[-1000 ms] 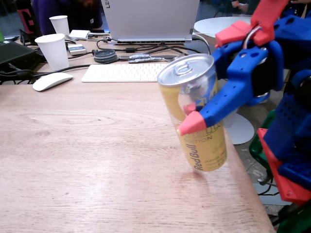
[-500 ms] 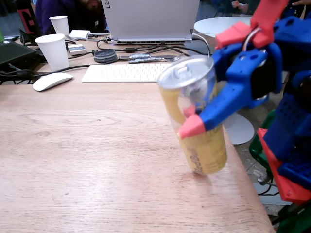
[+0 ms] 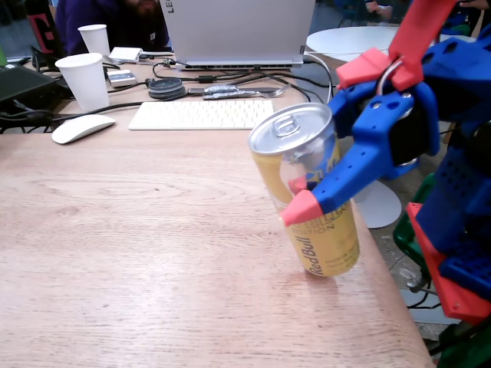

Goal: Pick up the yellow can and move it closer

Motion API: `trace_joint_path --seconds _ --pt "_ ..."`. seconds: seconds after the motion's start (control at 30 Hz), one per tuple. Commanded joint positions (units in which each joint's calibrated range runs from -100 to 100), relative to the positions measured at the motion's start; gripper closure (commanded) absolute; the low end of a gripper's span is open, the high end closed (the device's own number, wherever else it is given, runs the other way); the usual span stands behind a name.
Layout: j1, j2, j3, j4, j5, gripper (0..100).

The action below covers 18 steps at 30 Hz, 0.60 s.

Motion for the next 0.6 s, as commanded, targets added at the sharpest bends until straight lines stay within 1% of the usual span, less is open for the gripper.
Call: trace_joint_path --seconds 0.0,0.57 --pt "0.0 -1.41 -8.01 -1.47 -0.1 78" --pt "0.16 -1.41 -7.63 -1.38 -0.1 78"
